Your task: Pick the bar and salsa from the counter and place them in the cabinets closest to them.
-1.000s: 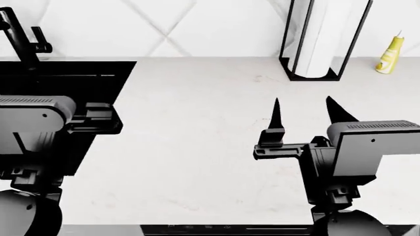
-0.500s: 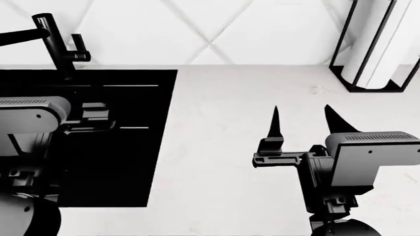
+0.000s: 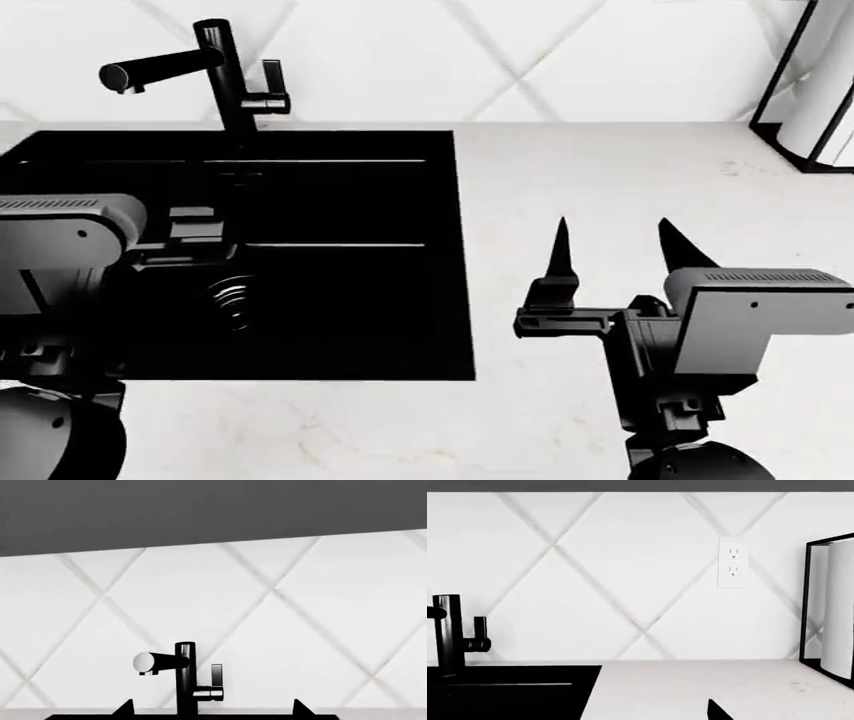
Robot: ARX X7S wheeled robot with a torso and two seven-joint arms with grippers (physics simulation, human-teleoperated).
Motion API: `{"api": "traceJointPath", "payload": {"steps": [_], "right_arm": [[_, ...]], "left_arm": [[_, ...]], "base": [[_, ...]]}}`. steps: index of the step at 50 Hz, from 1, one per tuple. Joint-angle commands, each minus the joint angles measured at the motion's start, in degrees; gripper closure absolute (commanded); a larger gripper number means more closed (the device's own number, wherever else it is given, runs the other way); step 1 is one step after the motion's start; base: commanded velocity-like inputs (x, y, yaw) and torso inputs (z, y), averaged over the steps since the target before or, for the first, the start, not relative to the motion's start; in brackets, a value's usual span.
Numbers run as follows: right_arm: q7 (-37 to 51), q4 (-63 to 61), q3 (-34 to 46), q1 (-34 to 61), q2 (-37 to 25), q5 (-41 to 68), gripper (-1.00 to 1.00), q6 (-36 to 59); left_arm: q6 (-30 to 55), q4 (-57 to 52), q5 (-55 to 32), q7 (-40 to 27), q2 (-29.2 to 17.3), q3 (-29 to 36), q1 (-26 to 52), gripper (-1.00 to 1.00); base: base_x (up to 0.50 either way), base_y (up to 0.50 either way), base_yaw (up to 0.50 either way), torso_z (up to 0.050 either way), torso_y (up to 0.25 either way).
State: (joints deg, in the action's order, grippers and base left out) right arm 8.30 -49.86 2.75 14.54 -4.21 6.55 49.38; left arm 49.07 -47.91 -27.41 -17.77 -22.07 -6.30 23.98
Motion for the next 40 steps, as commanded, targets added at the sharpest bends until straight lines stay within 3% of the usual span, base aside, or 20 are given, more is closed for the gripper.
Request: {"api": "traceJointPath", "payload": {"steps": [1,8,40], "right_arm": [[1.07,0.52,0.35,-0.34,-0.62,1.09,-1.00,-0.80],[1.53,0.32,1.21,-0.81,-1.81,0.92,-1.00,-2.49],[2.73,0.45,2.94,-0.62,-4.09,2.07,-1.00,-4.24]], "left_arm": [[-0.41,0.14,0.01,-0.16,-0.18,0.39,-0.20,-1.00],[-0.68,0.15,-0.21,-0.12,-0.31,0.35,-0.48,-1.00],[-1.46,0.12,-0.58,-0.86,-0.68,0.59,-1.05,-1.00]], "base": [[-0.26,0.50,0.00,0.000,0.000],[-0.25,0.50,0.00,0.000,0.000],[0.00,0.50,0.00,0.000,0.000]]}}
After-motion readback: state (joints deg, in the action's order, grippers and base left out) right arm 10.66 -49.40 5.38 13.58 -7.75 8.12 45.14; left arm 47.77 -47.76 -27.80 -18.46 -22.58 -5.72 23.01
